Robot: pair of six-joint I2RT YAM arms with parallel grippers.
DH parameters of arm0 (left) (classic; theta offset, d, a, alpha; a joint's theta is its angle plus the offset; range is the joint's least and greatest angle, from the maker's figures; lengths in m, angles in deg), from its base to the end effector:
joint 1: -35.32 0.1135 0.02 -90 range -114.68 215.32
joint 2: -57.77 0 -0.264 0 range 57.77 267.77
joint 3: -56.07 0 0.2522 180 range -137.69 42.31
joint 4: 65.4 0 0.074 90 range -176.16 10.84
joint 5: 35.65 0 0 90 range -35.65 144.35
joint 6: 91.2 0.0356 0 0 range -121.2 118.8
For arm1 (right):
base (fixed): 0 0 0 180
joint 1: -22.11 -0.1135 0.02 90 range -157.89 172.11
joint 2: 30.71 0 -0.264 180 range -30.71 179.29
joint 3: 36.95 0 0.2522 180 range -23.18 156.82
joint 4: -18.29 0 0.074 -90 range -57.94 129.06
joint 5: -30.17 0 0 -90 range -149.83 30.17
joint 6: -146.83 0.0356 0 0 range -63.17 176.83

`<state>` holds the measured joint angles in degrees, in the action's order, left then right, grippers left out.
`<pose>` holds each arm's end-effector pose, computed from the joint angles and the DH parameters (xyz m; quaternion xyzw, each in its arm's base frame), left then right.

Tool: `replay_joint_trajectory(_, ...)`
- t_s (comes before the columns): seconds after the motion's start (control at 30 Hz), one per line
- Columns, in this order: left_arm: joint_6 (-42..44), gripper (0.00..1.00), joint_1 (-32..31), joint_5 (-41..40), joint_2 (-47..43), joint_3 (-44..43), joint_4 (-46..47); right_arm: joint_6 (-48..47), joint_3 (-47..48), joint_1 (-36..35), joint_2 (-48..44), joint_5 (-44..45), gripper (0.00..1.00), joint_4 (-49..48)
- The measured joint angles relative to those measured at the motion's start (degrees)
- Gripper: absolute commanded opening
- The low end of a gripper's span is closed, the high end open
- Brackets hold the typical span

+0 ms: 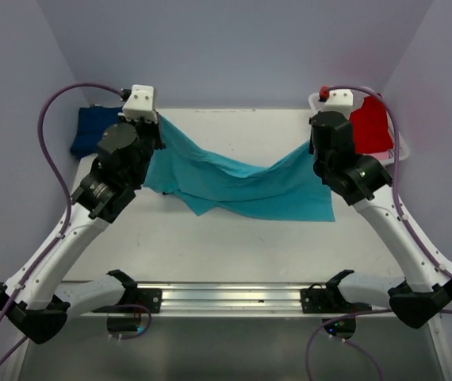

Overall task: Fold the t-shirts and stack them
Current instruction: Flatten the tshirt out

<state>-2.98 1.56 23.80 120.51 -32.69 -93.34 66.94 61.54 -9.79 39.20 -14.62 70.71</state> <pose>0.2015 -0.1129 0.4553 0.0150 0.7171 -0.0243 0.6964 0.2183 0.1061 0.4420 0.0598 0.7992 -0.1201 0.5858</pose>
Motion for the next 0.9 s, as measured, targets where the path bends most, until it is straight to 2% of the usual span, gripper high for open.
replay_joint_trajectory(0.13,2.5,0.0,0.0,5.5,-8.7,1.9,1.4,-5.1,-4.7,-0.1,-8.3,-4.9,0.0,-7.5)
replay_joint_trajectory(0.23,4.5,0.0,0.0,10.3,-19.7,4.0,2.5,-9.3,-10.1,-0.1,-20.3,-7.8,0.0,-13.5)
replay_joint_trajectory(0.33,6.1,0.0,0.0,13.9,-27.1,2.3,3.4,-13.5,-12.4,-0.1,-31.1,-10.9,0.0,-19.2)
replay_joint_trajectory(0.5,7.5,0.0,0.2,20.2,-30.7,-3.0,3.8,-19.3,-12.9,-0.1,-42.2,-15.0,0.0,-28.2)
replay_joint_trajectory(0.67,7.5,0.0,1.1,22.7,-29.1,-4.0,3.8,-21.6,-10.3,-0.1,-39.2,-13.6,0.0,-29.3)
replay_joint_trajectory(0.9,9.9,0.0,1.1,12.5,-14.6,-3.8,7.9,-20.3,-6.0,0.1,-15.7,-7.2,0.0,-28.2)
